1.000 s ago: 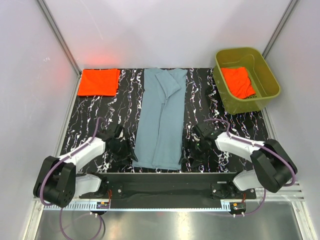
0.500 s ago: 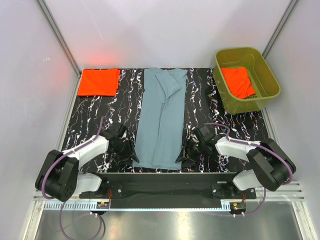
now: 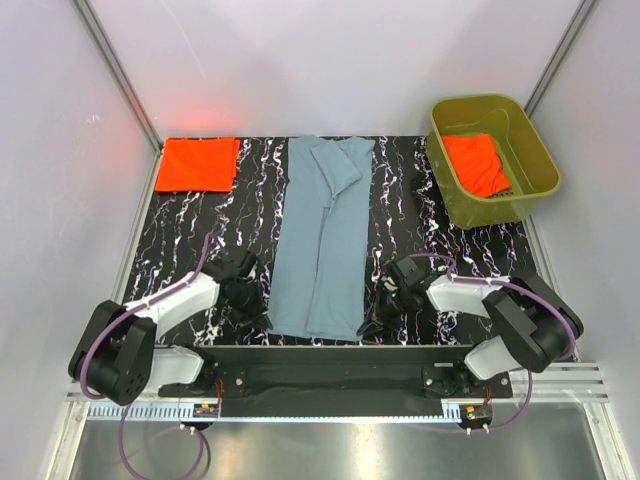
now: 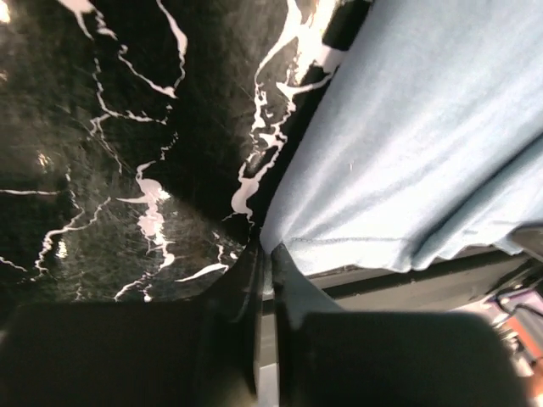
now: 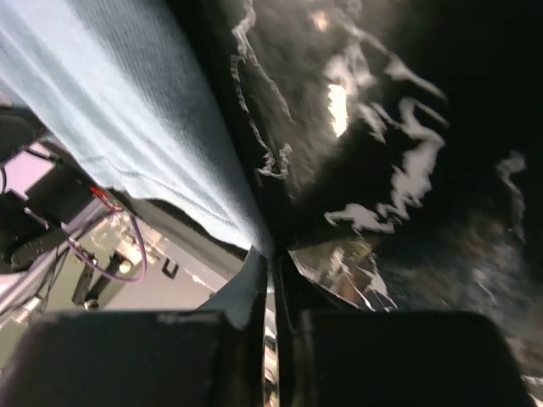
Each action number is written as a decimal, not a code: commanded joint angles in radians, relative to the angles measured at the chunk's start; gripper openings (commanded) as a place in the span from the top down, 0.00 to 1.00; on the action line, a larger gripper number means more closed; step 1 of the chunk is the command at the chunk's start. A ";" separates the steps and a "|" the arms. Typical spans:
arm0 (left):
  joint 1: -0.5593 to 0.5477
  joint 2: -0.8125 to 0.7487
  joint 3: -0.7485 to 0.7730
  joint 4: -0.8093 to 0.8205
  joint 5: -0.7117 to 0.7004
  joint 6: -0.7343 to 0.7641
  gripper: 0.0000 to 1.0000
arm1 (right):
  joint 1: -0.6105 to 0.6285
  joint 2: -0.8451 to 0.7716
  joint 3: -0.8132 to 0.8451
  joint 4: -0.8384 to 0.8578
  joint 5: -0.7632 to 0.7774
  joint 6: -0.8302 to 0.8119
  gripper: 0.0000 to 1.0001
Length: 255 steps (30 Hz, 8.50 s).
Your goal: Fold and stack the t-shirts
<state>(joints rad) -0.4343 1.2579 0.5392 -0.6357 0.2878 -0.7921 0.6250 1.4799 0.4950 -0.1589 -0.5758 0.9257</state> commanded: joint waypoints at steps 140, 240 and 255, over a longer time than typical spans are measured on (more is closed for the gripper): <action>0.204 0.477 0.314 0.513 0.363 0.200 0.49 | -0.392 0.566 0.820 -0.272 -0.185 -0.341 0.50; -0.032 -1.072 -0.140 -0.421 -0.033 -0.452 1.00 | 0.289 -0.745 -0.101 -0.491 0.258 0.464 1.00; -0.006 -0.422 0.381 -0.213 -0.231 -0.136 1.00 | -0.010 -0.448 0.299 -0.610 0.245 0.101 1.00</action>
<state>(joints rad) -0.4622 0.7017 0.7986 -1.0042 0.1741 -1.0695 0.7639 0.9699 0.7036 -0.6918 -0.3202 1.1912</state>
